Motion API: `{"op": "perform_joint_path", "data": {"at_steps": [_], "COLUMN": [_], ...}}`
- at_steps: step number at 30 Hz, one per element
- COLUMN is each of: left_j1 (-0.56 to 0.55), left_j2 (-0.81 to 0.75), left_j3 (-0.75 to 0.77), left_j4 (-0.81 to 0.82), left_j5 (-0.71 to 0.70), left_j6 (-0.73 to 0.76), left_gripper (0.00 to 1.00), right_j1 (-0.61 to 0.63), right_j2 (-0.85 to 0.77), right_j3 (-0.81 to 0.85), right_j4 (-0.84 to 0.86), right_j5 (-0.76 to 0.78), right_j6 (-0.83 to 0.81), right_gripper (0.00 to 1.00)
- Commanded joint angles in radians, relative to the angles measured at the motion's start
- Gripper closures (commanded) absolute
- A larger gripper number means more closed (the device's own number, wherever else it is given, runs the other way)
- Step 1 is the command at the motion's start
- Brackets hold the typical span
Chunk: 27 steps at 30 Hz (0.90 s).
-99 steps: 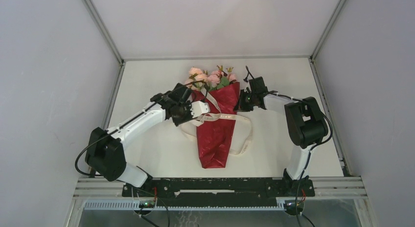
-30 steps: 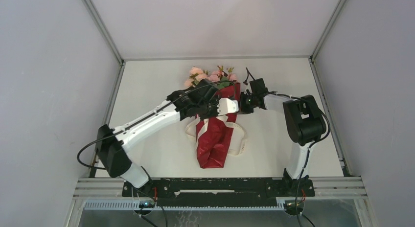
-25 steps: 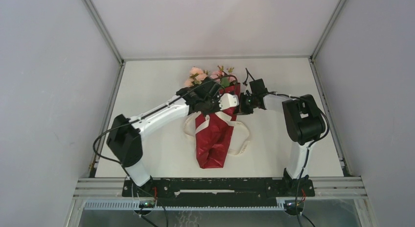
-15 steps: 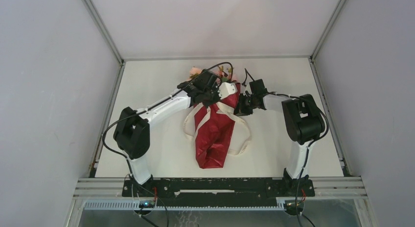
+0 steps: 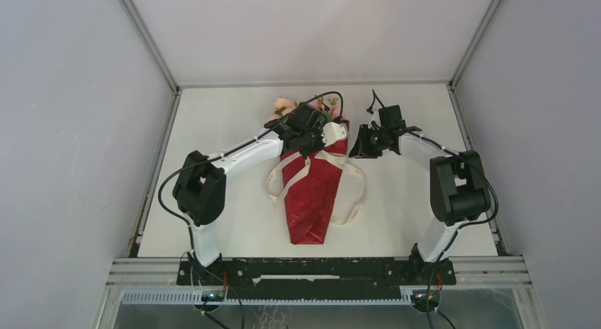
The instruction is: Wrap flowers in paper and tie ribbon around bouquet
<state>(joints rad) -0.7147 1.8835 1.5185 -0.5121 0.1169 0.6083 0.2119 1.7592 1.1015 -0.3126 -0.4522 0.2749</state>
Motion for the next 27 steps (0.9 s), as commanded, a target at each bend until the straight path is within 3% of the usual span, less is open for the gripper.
{"op": "perform_joint_path", "data": {"at_steps": [1, 10, 19, 27], "left_j1": [0.004, 0.003, 0.004, 0.004], "left_j2": [-0.005, 0.006, -0.009, -0.01], "left_j3": [0.044, 0.049, 0.042, 0.037], "left_j4": [0.024, 0.032, 0.026, 0.026], "left_j5": [0.025, 0.026, 0.029, 0.038], "left_j6": [-0.015, -0.013, -0.007, -0.005], "left_gripper": [1.0, 1.0, 1.0, 1.0], "right_j1": [0.016, 0.011, 0.071, 0.132], "right_j2": [-0.081, -0.131, 0.071, 0.148], "right_j3": [0.01, 0.011, 0.235, 0.306], "right_j4": [-0.035, 0.031, -0.105, -0.226], "right_j5": [0.023, -0.065, -0.082, -0.105], "right_j6": [-0.055, 0.007, -0.002, -0.08], "right_gripper": [0.61, 0.62, 0.62, 0.78]}}
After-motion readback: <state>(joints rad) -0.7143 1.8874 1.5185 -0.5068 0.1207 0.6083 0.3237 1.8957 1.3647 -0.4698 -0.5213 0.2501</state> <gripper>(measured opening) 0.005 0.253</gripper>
